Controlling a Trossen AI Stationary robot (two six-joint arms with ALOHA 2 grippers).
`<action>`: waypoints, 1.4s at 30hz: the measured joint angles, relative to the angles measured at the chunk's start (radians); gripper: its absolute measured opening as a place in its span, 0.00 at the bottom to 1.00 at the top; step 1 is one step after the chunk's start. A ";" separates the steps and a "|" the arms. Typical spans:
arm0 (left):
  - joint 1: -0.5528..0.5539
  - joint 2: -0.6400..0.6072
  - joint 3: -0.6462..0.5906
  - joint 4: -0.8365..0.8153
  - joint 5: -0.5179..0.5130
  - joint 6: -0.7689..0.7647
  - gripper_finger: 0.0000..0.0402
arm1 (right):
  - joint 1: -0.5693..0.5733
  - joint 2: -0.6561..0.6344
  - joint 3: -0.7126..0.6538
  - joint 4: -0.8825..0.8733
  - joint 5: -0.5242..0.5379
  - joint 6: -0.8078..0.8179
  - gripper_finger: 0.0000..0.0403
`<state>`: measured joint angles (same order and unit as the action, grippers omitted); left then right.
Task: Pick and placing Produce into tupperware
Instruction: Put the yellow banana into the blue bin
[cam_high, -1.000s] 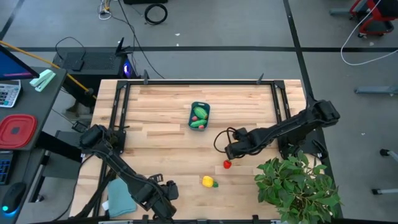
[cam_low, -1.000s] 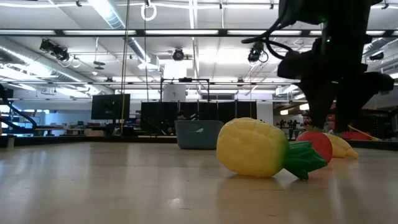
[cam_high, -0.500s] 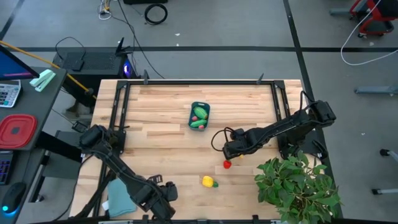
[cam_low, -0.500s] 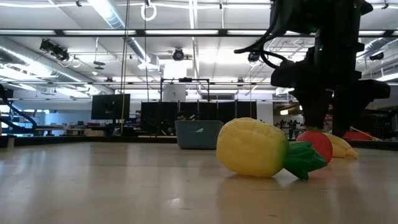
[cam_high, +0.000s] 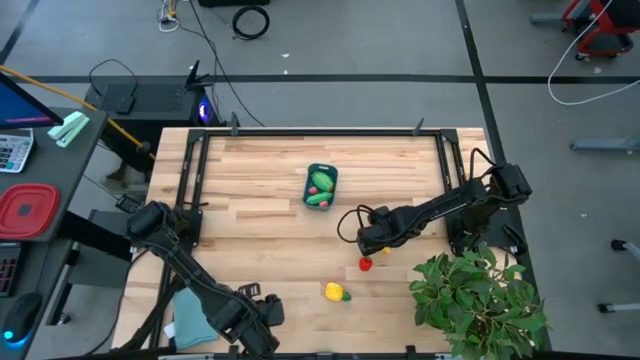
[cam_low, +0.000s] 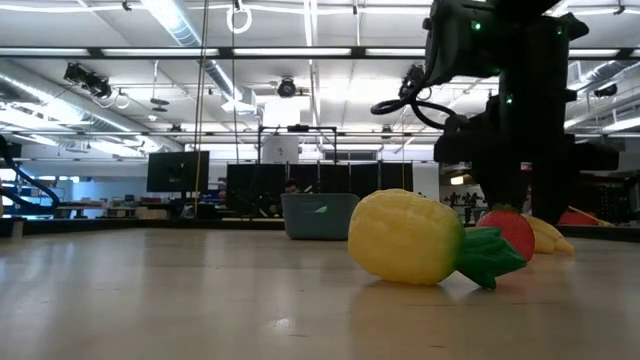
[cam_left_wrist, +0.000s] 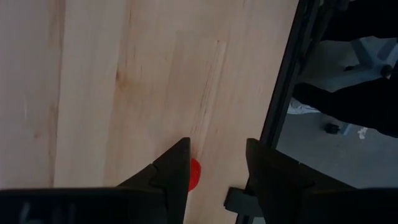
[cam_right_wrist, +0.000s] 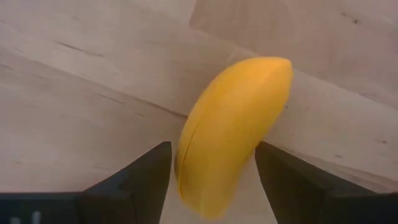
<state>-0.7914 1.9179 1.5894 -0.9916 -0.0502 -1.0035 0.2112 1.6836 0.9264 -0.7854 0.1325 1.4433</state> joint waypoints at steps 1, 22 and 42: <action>0.000 0.000 0.000 0.000 0.000 0.000 0.40 | -0.002 0.005 0.000 0.002 0.001 -0.004 0.60; 0.000 0.000 0.000 0.004 -0.001 0.000 0.40 | -0.015 -0.012 0.000 0.022 0.057 -0.140 0.34; 0.001 0.000 0.000 0.005 -0.001 -0.006 0.40 | -0.151 -0.301 0.000 0.639 0.198 -0.662 0.39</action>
<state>-0.7901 1.9179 1.5898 -0.9867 -0.0509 -1.0094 0.0603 1.3828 0.9264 -0.1463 0.3305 0.7814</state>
